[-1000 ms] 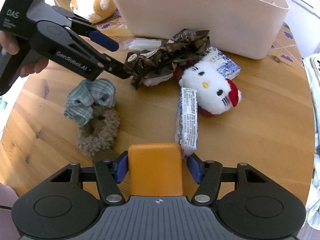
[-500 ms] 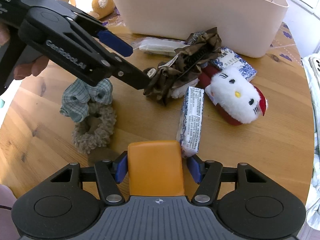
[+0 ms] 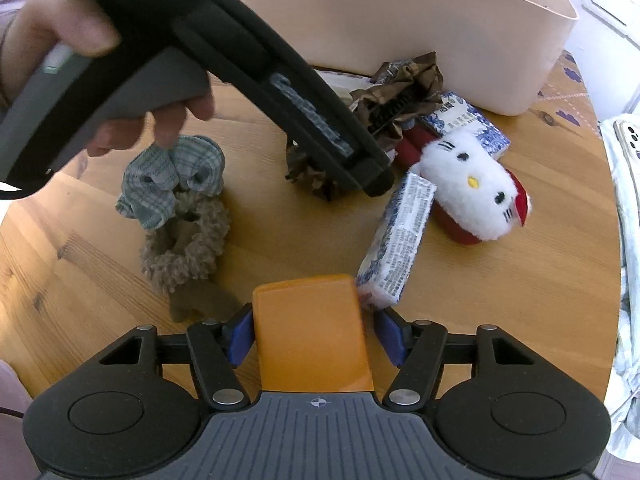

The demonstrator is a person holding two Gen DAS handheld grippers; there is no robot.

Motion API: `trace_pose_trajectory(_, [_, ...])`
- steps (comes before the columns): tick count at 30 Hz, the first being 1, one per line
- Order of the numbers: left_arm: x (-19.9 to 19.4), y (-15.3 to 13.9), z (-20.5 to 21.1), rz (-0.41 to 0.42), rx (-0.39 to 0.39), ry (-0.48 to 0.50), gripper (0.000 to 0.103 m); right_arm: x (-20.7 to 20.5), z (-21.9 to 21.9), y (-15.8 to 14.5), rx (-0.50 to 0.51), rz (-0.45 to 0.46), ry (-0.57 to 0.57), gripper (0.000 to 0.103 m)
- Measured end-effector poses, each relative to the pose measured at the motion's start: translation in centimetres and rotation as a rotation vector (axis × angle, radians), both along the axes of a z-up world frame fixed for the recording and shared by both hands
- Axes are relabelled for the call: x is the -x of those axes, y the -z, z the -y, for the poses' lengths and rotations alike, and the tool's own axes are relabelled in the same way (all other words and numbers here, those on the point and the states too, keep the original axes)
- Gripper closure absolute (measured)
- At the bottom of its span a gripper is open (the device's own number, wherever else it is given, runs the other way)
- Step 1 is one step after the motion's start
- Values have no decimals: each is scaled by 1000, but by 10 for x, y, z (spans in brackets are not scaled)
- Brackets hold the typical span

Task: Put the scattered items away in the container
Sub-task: 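Lift brown plaid cloth with left tool while right tool holds orange bottle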

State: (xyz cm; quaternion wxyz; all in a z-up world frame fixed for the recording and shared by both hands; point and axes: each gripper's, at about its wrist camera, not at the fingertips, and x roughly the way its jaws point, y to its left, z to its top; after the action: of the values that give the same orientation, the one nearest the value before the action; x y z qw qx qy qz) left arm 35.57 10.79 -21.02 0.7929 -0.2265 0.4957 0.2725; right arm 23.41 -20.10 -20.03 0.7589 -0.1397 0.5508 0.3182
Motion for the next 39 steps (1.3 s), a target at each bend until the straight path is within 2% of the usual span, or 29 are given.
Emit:
trace_pose_trajectory(3, [-2,1,2,-21,-40,12,24,-1,2,1,-6,4,11,33])
trace_pose_trajectory(5, [-2,1,4,-47,-81,35,31,-2,3,2,-4,12,17,29])
trace_pose_trajectory(7, [-1,1,6,-60,-115,54,47,-3,2,4,-3,20,23,28])
trace_pose_trajectory(8, [1,0,6,-61,-123,66,50,-4,1,4,-2,22,25,29])
trace_pose_trajectory(9, [2,-1,5,-56,-121,78,57,-5,0,4,-4,23,25,35])
trace_pose_trajectory(10, [3,-2,5,-52,-115,90,60,-5,-1,4,-9,24,23,42])
trace_pose_trajectory(13, [6,-3,3,-48,-100,96,62,-7,-2,3,-25,7,18,51])
trace_pose_trajectory(19, [14,-6,8,-50,-99,101,63,-6,3,4,-35,-20,42,51])
trace_pose_trajectory(24, [27,-16,16,-16,-88,87,63,-2,10,3,-55,-34,77,52])
trace_pose_trajectory(27, [38,-25,23,4,-89,89,63,18,21,-2,-74,-24,105,52])
trace_pose_trajectory(30, [49,-35,31,22,-99,94,63,37,42,-27,-103,-7,143,52])
trace_pose_trajectory(33, [58,-46,38,52,-108,86,63,38,52,-42,-120,24,167,52])
trace_pose_trajectory(39, [82,-76,50,103,-153,81,63,39,47,-73,-142,97,178,52])
